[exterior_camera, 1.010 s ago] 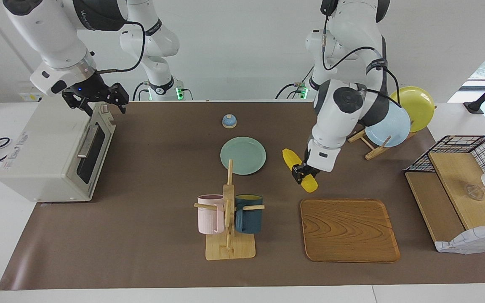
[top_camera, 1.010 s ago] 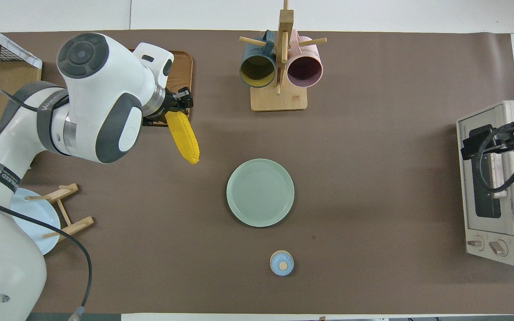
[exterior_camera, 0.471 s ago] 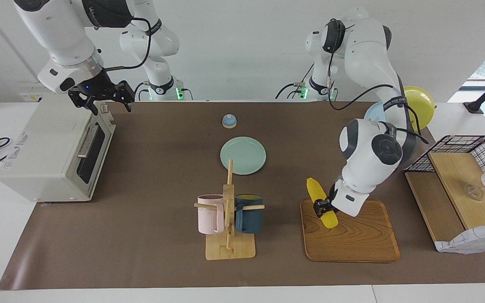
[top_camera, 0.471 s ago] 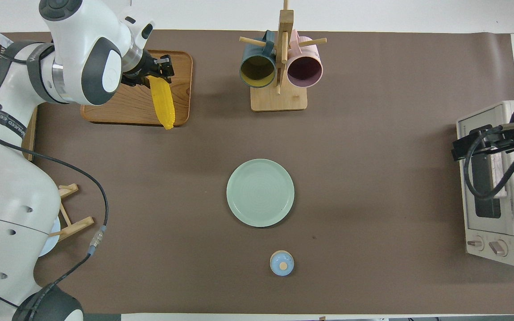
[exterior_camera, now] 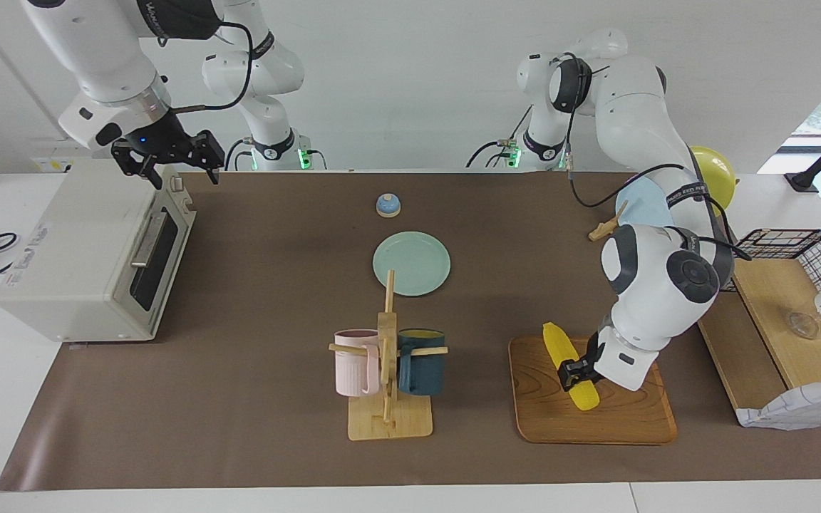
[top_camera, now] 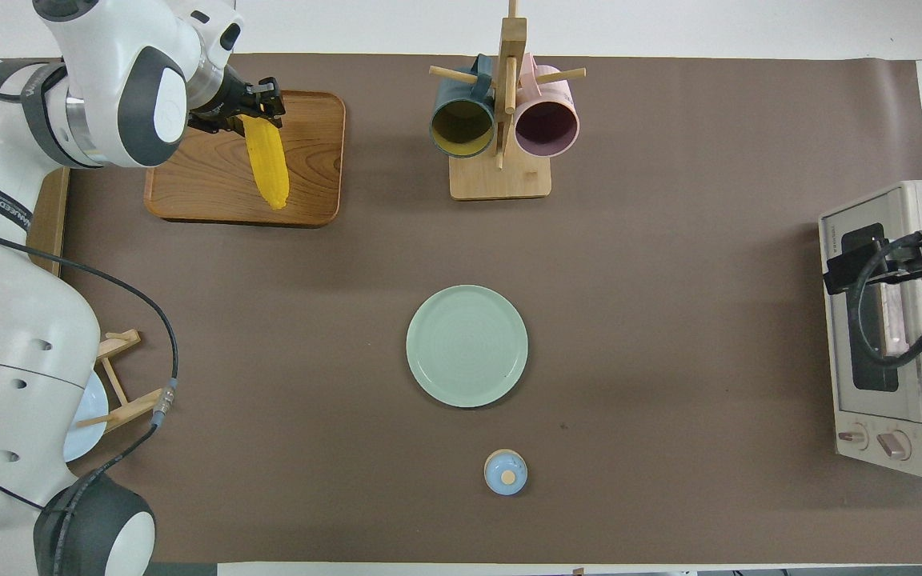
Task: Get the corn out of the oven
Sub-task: 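Lower the corn onto the wooden tray and open the left gripper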
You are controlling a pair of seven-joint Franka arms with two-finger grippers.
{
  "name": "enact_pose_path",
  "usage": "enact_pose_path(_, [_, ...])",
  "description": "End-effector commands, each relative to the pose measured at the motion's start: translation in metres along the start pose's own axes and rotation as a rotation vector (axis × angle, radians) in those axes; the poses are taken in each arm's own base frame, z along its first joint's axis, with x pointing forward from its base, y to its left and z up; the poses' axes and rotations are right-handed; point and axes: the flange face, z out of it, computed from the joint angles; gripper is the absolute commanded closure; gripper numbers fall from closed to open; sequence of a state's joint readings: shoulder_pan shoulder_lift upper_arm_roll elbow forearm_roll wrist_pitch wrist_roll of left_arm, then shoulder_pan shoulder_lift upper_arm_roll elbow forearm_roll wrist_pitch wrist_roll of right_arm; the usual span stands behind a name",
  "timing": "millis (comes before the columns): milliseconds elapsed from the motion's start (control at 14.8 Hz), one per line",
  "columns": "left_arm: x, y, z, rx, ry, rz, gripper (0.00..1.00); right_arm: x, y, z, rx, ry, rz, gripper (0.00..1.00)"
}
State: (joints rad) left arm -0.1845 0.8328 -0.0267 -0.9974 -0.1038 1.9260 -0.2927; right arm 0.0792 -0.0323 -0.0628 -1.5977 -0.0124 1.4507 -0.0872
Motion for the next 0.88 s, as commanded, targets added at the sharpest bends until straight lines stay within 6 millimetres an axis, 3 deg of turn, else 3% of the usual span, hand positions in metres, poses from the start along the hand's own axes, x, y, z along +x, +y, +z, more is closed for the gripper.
enact_pose_path(0, [0.014,-0.003,0.006,-0.005,0.041,0.031,1.0,-0.006,0.001,0.003,0.002,0.006,0.011,0.0])
enact_pose_path(67, [0.016,-0.004,0.007,0.002,0.055,0.036,1.0,-0.006,0.007,0.002,0.003,0.007,0.023,0.0])
enact_pose_path(135, [0.017,-0.007,0.026,0.011,0.043,0.036,1.0,-0.005,0.013,0.003,0.004,0.013,0.035,0.0])
enact_pose_path(202, [0.019,-0.007,0.028,0.013,0.053,0.036,1.0,-0.005,0.018,0.002,0.004,0.017,0.045,0.0])
enact_pose_path(471, [0.021,-0.007,0.029,0.019,0.066,0.038,1.0,-0.008,0.031,0.003,0.014,0.013,0.07,0.0])
enact_pose_path(741, [0.026,-0.016,0.024,0.029,0.091,0.038,1.0,-0.006,0.025,-0.004,0.014,0.029,0.111,0.0])
enact_pose_path(808, [0.026,-0.013,0.021,0.026,0.096,0.043,1.0,-0.007,0.035,-0.006,0.015,0.032,0.14,0.0])
